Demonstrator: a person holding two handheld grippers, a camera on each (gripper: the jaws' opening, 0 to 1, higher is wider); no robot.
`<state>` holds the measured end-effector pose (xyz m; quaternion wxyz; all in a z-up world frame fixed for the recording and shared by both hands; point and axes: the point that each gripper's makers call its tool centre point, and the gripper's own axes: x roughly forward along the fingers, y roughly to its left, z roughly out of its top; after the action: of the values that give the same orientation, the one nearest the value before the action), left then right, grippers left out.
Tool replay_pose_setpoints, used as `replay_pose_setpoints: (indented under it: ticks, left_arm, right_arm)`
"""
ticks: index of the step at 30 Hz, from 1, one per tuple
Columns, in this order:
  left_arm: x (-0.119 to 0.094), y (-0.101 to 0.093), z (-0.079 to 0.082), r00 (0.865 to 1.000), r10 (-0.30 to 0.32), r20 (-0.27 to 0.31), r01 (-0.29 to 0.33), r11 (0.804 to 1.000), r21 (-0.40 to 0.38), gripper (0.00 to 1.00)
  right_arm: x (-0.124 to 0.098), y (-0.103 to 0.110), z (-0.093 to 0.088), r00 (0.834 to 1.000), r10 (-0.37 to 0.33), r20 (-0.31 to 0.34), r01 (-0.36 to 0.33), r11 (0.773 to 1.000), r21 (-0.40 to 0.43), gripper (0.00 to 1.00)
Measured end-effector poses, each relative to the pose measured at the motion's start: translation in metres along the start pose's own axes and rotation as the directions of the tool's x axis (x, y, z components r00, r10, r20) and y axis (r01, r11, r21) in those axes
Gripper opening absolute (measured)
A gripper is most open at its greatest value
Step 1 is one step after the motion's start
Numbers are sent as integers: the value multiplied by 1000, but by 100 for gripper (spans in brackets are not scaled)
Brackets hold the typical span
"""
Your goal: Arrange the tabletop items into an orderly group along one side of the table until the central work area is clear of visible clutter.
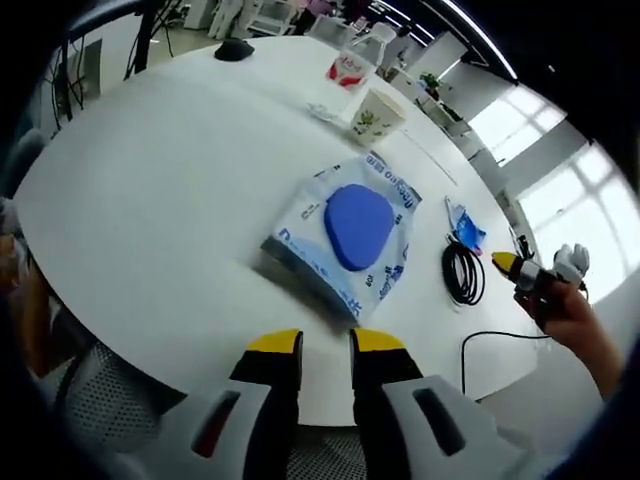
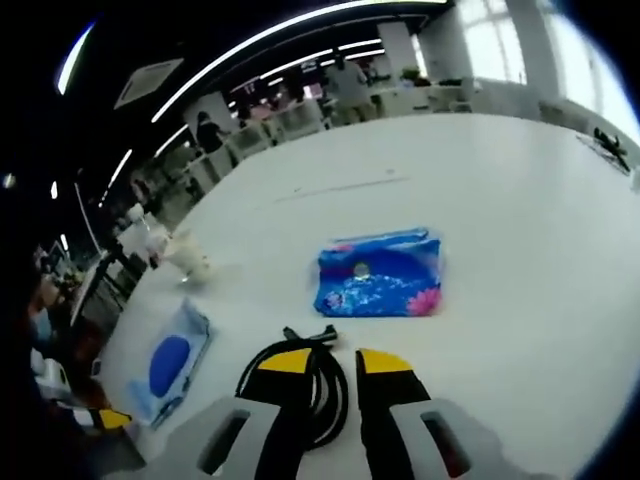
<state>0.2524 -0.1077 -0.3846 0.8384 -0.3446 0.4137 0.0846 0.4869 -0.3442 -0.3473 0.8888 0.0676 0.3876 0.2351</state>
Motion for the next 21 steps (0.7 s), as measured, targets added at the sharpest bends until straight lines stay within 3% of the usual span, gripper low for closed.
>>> replay_pose_setpoints:
  ticks: [6, 8, 12, 13, 20, 21]
  left_arm:
    - [2, 0, 0, 1000, -7, 2, 7, 1000, -28, 15]
    - [15, 15, 4, 1000, -7, 2, 7, 999, -35, 15]
    - [16, 13, 5, 1000, -8, 4, 8, 999, -44, 16]
    - [2, 1, 2, 1000, -7, 5, 7, 999, -45, 16]
    - [4, 5, 9, 1000, -10, 17, 10, 1000, -24, 16]
    - [-3, -5, 6, 1000, -13, 18, 13, 1000, -22, 16]
  right_arm:
    - [-8, 9, -19, 999, 33, -11, -33, 999, -10, 17]
    - [-15, 16, -29, 999, 45, -15, -46, 999, -15, 17]
    - [-21, 26, -41, 998, 67, -19, -68, 998, -20, 17]
    - [-23, 29, -46, 997, 69, -23, -69, 997, -26, 17]
    - [-36, 46, -70, 995, 96, -31, -97, 995, -40, 20]
    - [-40, 48, -73, 995, 96, -34, -98, 994, -45, 20]
